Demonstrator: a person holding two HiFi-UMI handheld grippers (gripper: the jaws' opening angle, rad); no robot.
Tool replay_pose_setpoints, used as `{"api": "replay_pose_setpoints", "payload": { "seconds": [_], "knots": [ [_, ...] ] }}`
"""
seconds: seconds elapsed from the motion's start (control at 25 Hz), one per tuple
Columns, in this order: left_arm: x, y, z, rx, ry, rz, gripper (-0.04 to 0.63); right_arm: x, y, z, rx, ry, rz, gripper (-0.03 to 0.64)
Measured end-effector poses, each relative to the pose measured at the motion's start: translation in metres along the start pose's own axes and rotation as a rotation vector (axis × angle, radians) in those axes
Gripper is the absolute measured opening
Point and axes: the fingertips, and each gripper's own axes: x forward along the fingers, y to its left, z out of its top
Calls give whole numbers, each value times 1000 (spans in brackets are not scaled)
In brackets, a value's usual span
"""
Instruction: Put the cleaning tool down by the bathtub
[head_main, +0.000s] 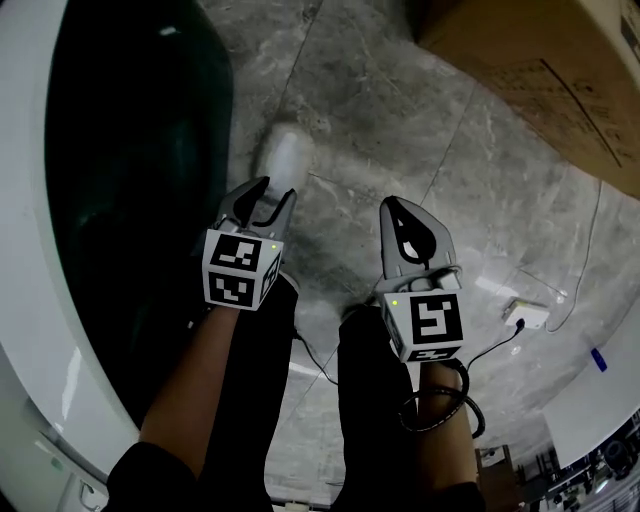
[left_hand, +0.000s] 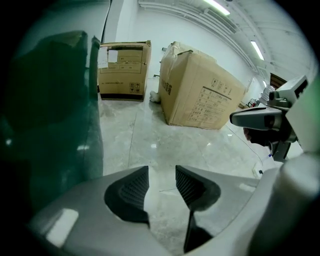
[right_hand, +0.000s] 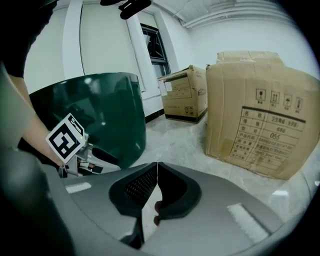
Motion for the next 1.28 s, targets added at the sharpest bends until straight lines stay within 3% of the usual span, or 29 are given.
{"api": "replay_pose_setpoints", "payload": {
  "seconds": [0.64, 0.88, 1.0, 1.28],
  "knots": [
    [-117, -43, 91, 26, -154, 4, 81, -85, 30, 93, -38, -38, -23, 28],
    [-142, -56, 108, 54, -178, 20, 64, -102, 38, 115, 10, -66, -38, 28],
    [-155, -60, 121, 66, -210, 34, 32, -106, 47, 125, -9, -75, -24, 28],
    [-181, -66, 146, 78, -260, 53, 27, -126, 52, 152, -33, -140, -20, 28]
  ]
}}
